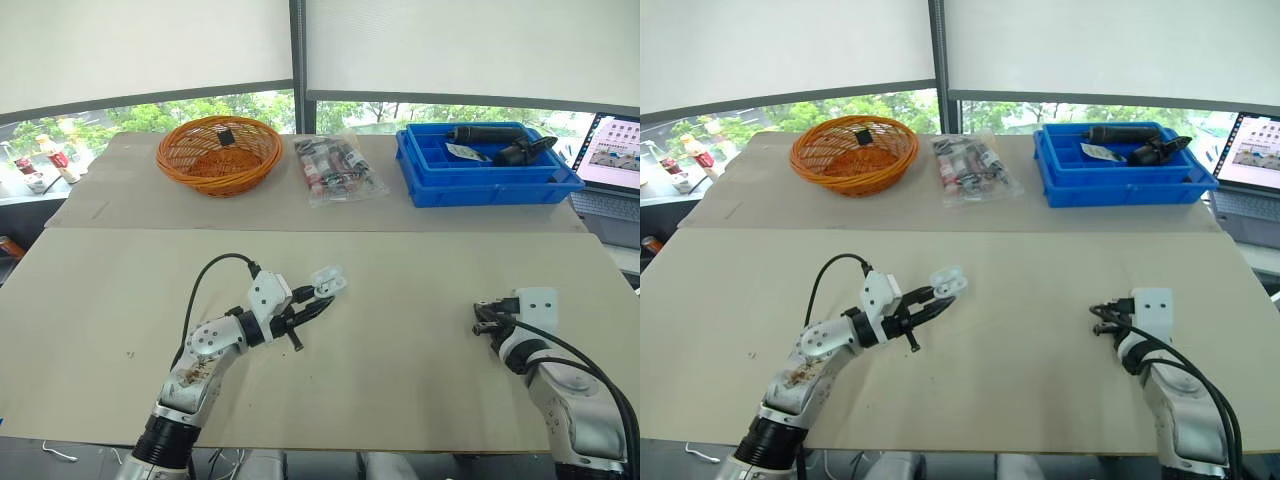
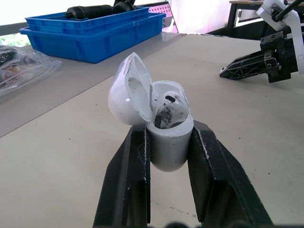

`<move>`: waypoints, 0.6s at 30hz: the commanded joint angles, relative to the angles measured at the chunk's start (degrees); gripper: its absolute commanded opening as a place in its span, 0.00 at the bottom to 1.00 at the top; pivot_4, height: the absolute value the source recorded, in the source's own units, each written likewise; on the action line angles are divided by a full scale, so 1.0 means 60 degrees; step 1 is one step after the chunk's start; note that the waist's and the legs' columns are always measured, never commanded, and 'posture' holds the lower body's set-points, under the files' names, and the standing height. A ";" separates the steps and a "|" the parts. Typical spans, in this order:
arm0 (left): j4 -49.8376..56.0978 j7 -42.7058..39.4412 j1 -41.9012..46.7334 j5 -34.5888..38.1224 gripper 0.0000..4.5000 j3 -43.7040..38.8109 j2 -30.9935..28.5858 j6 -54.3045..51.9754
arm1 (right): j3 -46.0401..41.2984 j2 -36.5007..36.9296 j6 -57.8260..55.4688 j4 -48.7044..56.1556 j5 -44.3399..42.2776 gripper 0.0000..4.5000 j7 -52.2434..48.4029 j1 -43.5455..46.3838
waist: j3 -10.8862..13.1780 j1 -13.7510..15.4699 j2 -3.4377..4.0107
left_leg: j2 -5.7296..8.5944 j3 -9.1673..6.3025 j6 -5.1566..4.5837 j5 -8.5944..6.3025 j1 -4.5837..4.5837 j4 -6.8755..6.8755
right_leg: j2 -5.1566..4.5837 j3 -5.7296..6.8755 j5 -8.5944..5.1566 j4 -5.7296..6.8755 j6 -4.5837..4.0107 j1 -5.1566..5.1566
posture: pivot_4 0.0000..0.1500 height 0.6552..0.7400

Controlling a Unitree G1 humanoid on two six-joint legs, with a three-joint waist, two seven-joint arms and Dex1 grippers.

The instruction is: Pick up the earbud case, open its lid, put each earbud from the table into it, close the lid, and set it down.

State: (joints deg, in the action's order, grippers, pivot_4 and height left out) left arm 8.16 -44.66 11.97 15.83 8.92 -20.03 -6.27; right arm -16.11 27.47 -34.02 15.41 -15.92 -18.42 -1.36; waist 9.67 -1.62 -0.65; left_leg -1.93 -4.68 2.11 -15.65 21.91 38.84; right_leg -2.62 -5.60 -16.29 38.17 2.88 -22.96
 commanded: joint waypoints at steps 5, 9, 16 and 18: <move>0.0670 -0.0169 -0.0243 0.0100 0.13 0.0048 -0.0171 0.0003 | 0.0826 0.3013 0.1740 -0.0211 -0.0133 0.07 -0.4446 -0.0685 | 0.0001 -0.0023 0.0001 | -0.0001 0.0000 -0.0001 0.0000 0.0000 -0.0002 | 0.0001 0.0003 0.0000 -0.0011 0.0000 0.0005 | 1.00 0.66; 0.0912 -0.0198 -0.0466 0.0140 0.13 0.0037 -0.0273 -0.0119 | 0.0905 0.4843 0.3507 -0.0611 0.0129 0.07 -0.6958 -0.1204 | 0.0004 -0.0009 0.0003 | 0.0003 0.0000 -0.0002 -0.0001 -0.0001 0.0001 | -0.0003 0.0001 -0.0001 -0.0017 0.0001 0.0012 | 1.00 0.66; 0.1643 -0.0090 -0.1004 0.0255 0.13 -0.0024 -0.0441 -0.0495 | 0.1499 0.6612 0.6337 -0.1581 0.0697 0.07 -0.9690 -0.1272 | 0.0015 -0.0023 -0.0005 | 0.0000 0.0002 -0.0019 -0.0011 -0.0102 -0.0004 | -0.0002 0.0002 -0.0005 -0.0039 0.0008 0.0116 | 1.00 0.66; 0.1909 -0.0031 -0.1181 0.0282 0.13 -0.0038 -0.0460 -0.0630 | 0.1644 0.6774 0.6851 -0.1706 0.0826 0.07 -0.9994 -0.1239 | 0.0015 -0.0031 -0.0006 | -0.0002 0.0003 -0.0018 -0.0011 -0.0106 -0.0004 | -0.0001 0.0002 -0.0005 -0.0038 0.0008 0.0117 | 1.00 0.66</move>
State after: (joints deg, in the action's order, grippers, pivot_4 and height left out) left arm 16.22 -45.39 5.26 16.13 9.19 -22.46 -9.56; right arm -6.28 67.11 3.70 5.39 -11.38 -76.26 -9.24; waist 9.77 -1.81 -0.68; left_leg -1.94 -4.66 2.00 -15.72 21.27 38.81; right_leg -2.62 -5.59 -16.32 37.96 2.92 -22.25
